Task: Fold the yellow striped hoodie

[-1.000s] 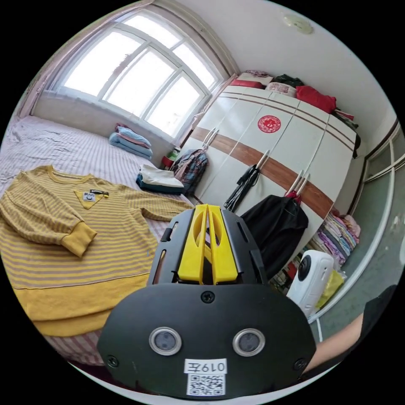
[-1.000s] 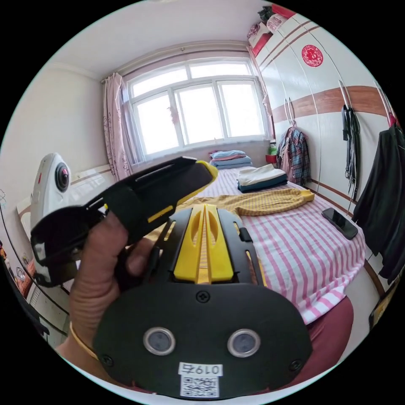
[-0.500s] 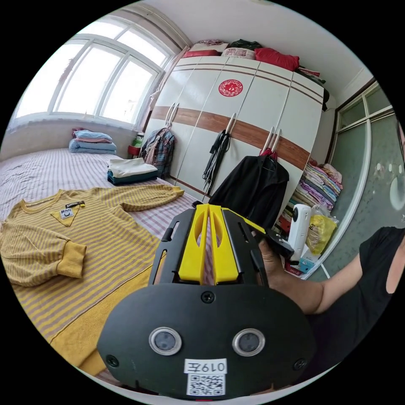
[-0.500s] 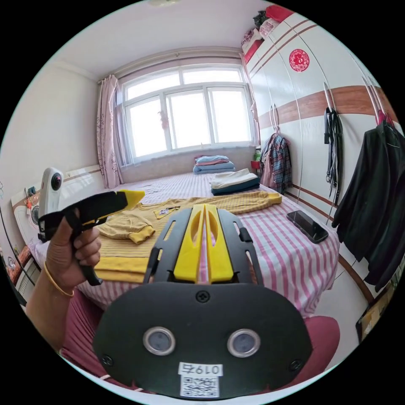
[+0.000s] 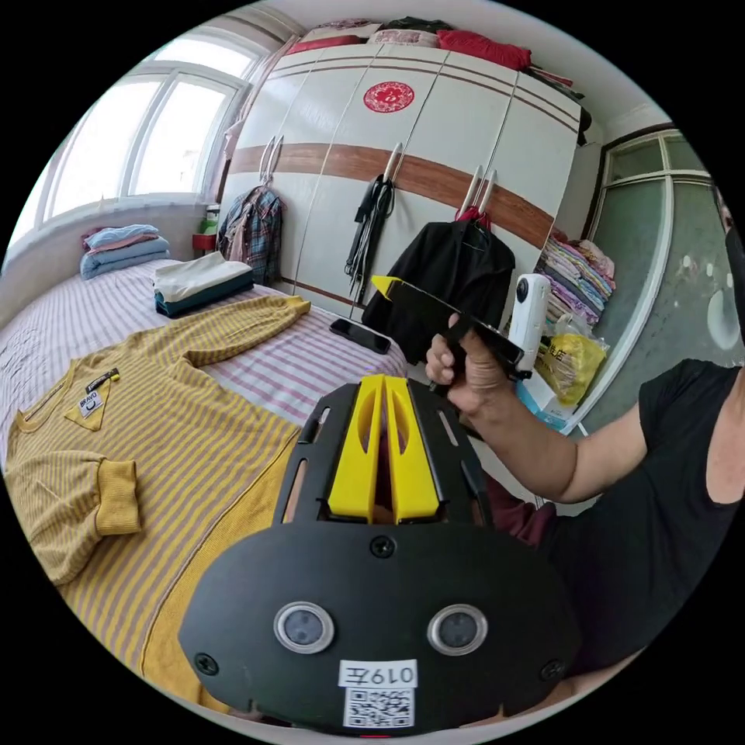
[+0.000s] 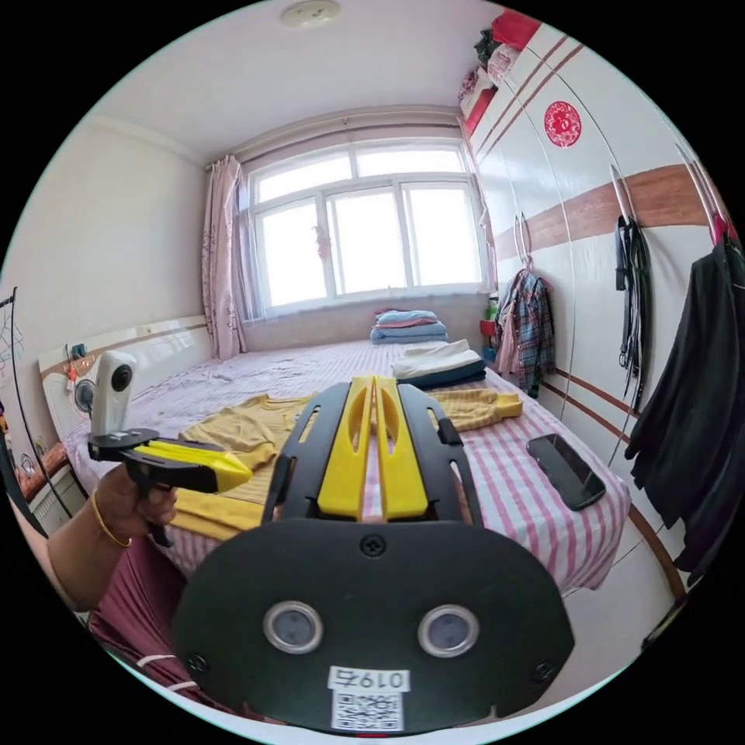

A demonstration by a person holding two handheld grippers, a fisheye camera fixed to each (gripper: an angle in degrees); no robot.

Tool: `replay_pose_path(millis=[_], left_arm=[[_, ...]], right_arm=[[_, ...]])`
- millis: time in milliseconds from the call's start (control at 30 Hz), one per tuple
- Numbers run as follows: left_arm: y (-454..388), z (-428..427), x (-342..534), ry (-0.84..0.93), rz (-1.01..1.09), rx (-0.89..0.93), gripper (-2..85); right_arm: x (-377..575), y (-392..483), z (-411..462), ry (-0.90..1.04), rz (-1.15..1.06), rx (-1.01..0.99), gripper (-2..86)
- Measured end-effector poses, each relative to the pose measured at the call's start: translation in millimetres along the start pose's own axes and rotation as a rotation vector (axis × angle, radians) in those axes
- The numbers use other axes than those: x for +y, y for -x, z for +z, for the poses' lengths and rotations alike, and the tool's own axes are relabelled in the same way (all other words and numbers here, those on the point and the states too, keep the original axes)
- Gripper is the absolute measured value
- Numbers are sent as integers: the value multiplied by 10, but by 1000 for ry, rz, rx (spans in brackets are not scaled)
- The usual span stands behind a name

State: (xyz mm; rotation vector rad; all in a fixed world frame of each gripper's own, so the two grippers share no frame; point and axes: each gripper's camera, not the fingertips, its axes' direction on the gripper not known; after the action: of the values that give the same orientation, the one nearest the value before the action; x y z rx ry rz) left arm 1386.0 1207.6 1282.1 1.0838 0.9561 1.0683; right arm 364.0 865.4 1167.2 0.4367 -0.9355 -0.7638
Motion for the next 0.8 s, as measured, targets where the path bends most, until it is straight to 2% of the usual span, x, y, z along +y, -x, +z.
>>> replay_pose_path(millis=[100,200,267,367,433,533,667,800], left_arm=[[7,175,-194,67,-17,-59,51],[-144,381,-445,59,81,-264,94],[-250,647,-688,108,165,-424,82],[-321,758,-930,-2,173,-575,61],[-311,774,-1044,-67,155,-599,53],[-226,843,-1198,-28,131,-579,39],[-158,894,-1387,27,155,-658,37],[75,975,-1787,60,104,-549,51]], right_arm=[[15,-539,392,46,-8,42,-1],[-40,-1481,849,73,157,25,52],[-88,-2089,1223,145,246,34,84],[-2,-2988,1902,276,450,-29,96],[213,-3385,2404,364,547,-10,98],[504,-3583,2911,437,600,30,99],[818,-3754,3248,431,724,35,109],[1046,-3878,3437,354,831,18,114]])
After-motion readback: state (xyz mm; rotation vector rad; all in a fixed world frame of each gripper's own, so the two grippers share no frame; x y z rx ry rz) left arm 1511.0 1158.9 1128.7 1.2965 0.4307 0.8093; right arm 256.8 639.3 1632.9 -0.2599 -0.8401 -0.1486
